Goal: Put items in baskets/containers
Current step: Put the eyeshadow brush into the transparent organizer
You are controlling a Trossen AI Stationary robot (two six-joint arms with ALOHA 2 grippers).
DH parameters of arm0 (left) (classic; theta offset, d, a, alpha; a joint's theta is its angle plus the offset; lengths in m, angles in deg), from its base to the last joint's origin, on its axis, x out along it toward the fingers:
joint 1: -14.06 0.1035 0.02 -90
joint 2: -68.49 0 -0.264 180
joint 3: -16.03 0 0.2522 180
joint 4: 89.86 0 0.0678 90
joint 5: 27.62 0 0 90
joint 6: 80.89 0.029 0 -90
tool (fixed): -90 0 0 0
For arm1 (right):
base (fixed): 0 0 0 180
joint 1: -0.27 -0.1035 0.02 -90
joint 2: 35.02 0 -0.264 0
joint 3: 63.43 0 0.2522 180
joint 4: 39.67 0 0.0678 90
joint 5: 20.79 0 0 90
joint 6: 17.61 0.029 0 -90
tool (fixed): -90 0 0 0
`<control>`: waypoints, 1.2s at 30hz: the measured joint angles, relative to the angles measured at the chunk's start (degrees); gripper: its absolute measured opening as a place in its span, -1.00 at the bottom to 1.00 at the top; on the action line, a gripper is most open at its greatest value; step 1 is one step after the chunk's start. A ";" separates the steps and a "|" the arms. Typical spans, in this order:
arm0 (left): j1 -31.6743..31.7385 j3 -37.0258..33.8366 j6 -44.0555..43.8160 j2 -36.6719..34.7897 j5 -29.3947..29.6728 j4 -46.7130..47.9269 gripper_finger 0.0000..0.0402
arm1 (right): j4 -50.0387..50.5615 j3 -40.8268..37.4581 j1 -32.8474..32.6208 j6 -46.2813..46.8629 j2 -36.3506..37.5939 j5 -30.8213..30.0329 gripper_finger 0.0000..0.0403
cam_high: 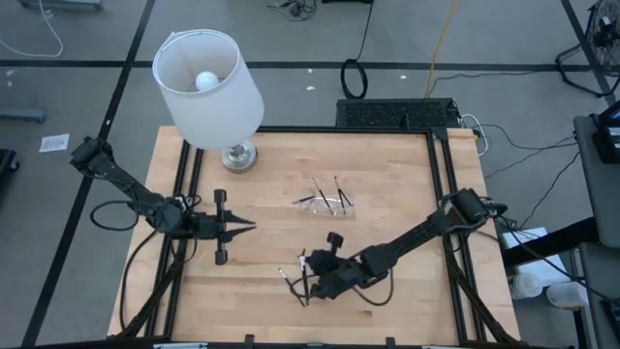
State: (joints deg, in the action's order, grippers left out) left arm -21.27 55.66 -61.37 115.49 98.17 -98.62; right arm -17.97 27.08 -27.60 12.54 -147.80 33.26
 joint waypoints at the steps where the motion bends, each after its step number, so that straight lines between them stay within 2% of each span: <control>1: 0.00 0.00 0.01 0.00 -2.23 -0.03 -0.77 | -0.75 -0.04 -0.66 -1.84 0.91 -1.45 -0.99; 6: 0.00 0.00 2.41 0.23 -16.44 -1.23 -0.77 | -8.53 -0.24 -3.91 -14.95 3.53 -8.95 -1.00; 10: 0.00 0.00 2.37 2.16 -24.34 -5.09 -0.77 | -17.71 -0.74 -5.27 -27.54 5.74 -12.48 -1.00; 13: 0.00 0.00 3.09 5.16 -27.47 -8.81 -0.77 | -30.56 -3.87 -4.46 -39.71 6.18 -9.67 -1.00; 16: 0.00 0.00 4.67 8.84 -28.41 -13.54 -0.77 | -45.88 -8.24 -1.56 -47.72 7.31 0.92 -1.00; 19: 0.00 0.00 6.41 12.33 -28.46 -17.32 -0.77 | -57.08 -13.03 1.57 -49.83 7.64 9.28 -1.00; 25: 0.18 0.00 11.73 17.47 -28.47 -23.75 -0.77 | -65.25 -18.54 5.52 -45.08 7.51 20.34 -1.00; 31: 2.89 0.00 11.31 20.53 -28.45 -25.50 -0.76 | -66.06 -18.62 4.56 -46.32 7.45 21.16 -1.00; 36: 5.64 0.00 6.81 23.51 -31.62 -29.20 -0.73 | -66.35 -18.23 3.96 -46.73 7.54 21.07 -1.00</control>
State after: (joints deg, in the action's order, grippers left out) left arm -15.63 55.66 -54.56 139.00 66.54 -127.82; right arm -84.32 8.85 -23.64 -34.19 -140.25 54.33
